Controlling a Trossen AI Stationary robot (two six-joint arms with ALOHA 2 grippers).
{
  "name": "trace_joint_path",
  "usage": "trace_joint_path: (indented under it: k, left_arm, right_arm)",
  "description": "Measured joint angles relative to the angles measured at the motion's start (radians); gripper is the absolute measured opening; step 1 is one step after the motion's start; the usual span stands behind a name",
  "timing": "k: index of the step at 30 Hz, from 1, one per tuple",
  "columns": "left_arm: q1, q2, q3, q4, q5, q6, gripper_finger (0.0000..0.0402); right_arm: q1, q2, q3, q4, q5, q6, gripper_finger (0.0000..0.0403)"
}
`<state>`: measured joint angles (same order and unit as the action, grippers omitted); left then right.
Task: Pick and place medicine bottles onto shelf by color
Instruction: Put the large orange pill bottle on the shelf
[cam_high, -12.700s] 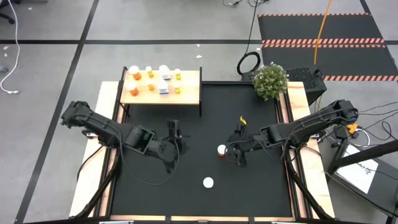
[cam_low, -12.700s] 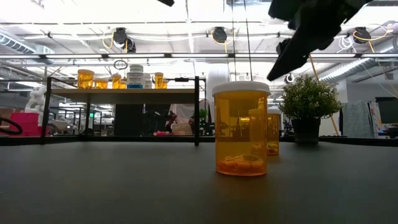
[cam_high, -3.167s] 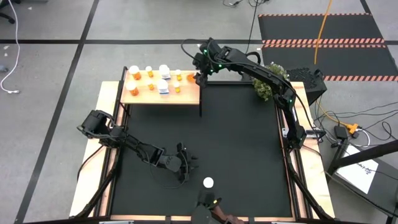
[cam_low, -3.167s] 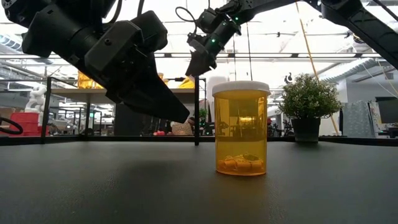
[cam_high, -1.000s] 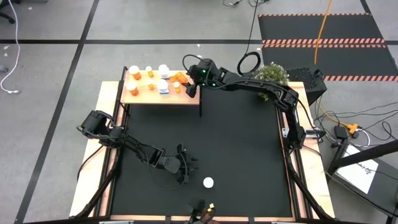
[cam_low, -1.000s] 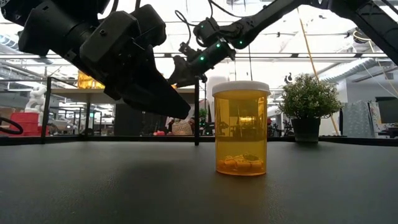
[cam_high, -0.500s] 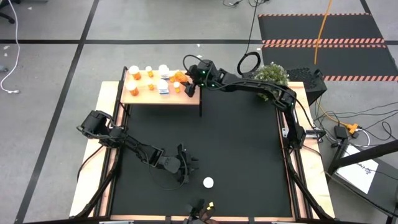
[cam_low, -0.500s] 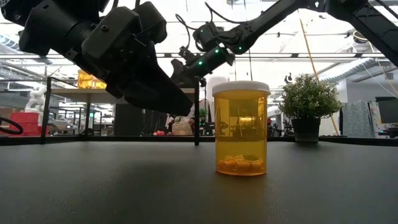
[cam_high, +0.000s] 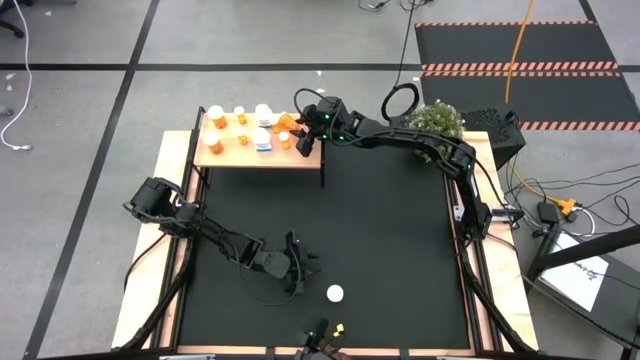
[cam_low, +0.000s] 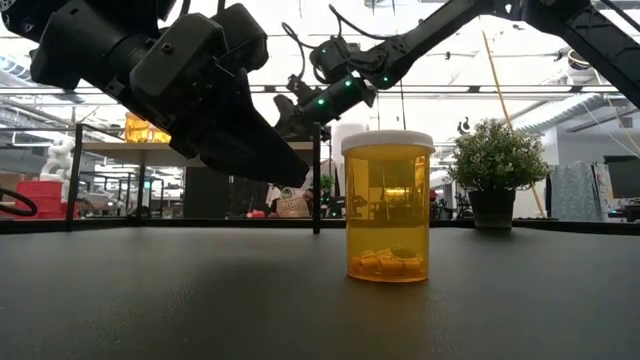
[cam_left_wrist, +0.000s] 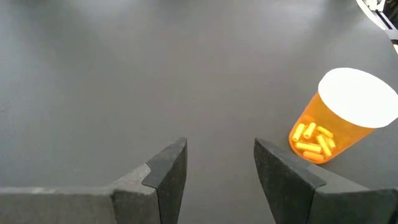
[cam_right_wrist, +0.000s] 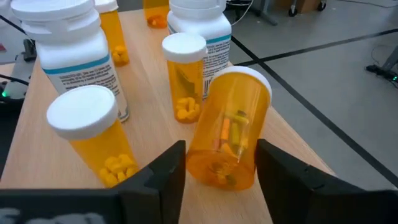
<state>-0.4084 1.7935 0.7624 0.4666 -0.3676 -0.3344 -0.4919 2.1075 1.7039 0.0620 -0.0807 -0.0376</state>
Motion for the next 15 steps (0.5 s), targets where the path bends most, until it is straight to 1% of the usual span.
trace_joint_path:
  k: [3, 9, 15]
  left_arm:
    - [0.0, 0.0, 0.0, -0.001, 0.0, 0.0, 0.0186]
    - [0.0, 0.0, 0.0, -0.001, 0.0, -0.001, 0.0186]
    - [-0.002, 0.0, 0.0, -0.008, 0.0, -0.002, 0.0186]
  right_arm:
    - [0.0, 0.0, 0.0, 0.004, 0.0, 0.003, 0.0156]
    - [0.001, -0.008, 0.0, 0.005, 0.028, -0.001, 0.0161]
    - [0.0, -0.036, -0.002, -0.035, 0.027, -0.002, 0.014]
